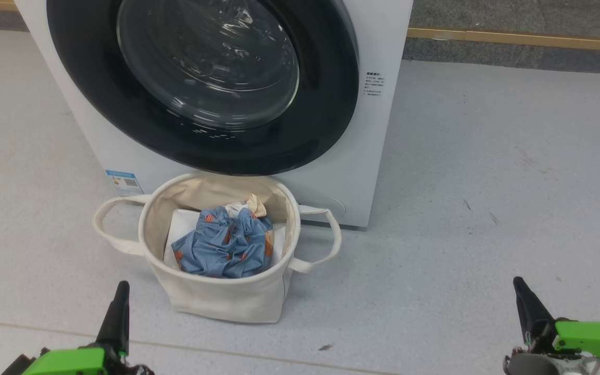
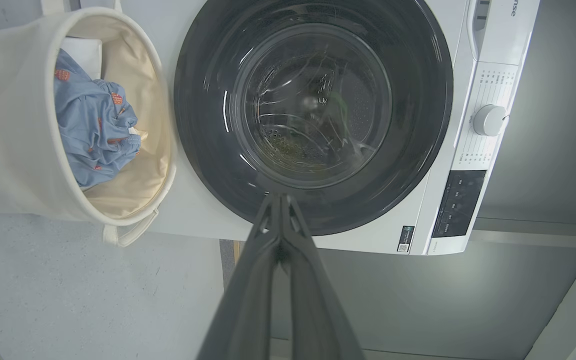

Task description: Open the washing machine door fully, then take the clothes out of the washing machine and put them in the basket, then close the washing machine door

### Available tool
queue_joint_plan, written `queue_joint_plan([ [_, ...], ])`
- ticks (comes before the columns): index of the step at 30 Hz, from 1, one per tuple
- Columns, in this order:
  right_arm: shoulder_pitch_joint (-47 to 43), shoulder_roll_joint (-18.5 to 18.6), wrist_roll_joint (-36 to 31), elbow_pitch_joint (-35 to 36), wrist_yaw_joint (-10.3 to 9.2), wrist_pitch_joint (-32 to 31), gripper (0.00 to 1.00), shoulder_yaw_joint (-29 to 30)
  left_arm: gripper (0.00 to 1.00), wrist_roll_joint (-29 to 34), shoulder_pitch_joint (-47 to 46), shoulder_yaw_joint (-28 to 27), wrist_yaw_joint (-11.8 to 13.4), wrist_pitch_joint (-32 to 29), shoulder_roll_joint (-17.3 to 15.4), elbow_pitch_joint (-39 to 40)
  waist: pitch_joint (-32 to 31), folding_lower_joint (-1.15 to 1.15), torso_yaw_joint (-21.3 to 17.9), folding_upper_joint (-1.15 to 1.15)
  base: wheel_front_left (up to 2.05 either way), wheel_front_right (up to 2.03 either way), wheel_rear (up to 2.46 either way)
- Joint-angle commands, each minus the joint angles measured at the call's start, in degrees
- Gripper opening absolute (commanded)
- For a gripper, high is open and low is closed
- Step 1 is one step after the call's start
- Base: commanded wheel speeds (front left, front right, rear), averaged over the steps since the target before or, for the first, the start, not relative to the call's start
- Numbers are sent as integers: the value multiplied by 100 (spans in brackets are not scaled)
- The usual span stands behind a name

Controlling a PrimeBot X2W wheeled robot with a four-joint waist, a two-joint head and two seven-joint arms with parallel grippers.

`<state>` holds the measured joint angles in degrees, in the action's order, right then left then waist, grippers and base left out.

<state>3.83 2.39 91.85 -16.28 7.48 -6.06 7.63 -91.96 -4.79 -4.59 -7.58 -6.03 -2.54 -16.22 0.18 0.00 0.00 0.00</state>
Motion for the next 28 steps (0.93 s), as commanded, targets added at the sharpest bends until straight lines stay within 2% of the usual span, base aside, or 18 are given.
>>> queue_joint_plan([
  [1,236,49,32,225,1,-42,0,-111,0,-21,-140,-193,9,-46,-33,218,0,0,0,0,0,0,0],
  [28,236,49,32,225,1,-42,0,-112,0,-21,-139,-193,9,-46,-33,218,0,0,0,0,0,0,0],
])
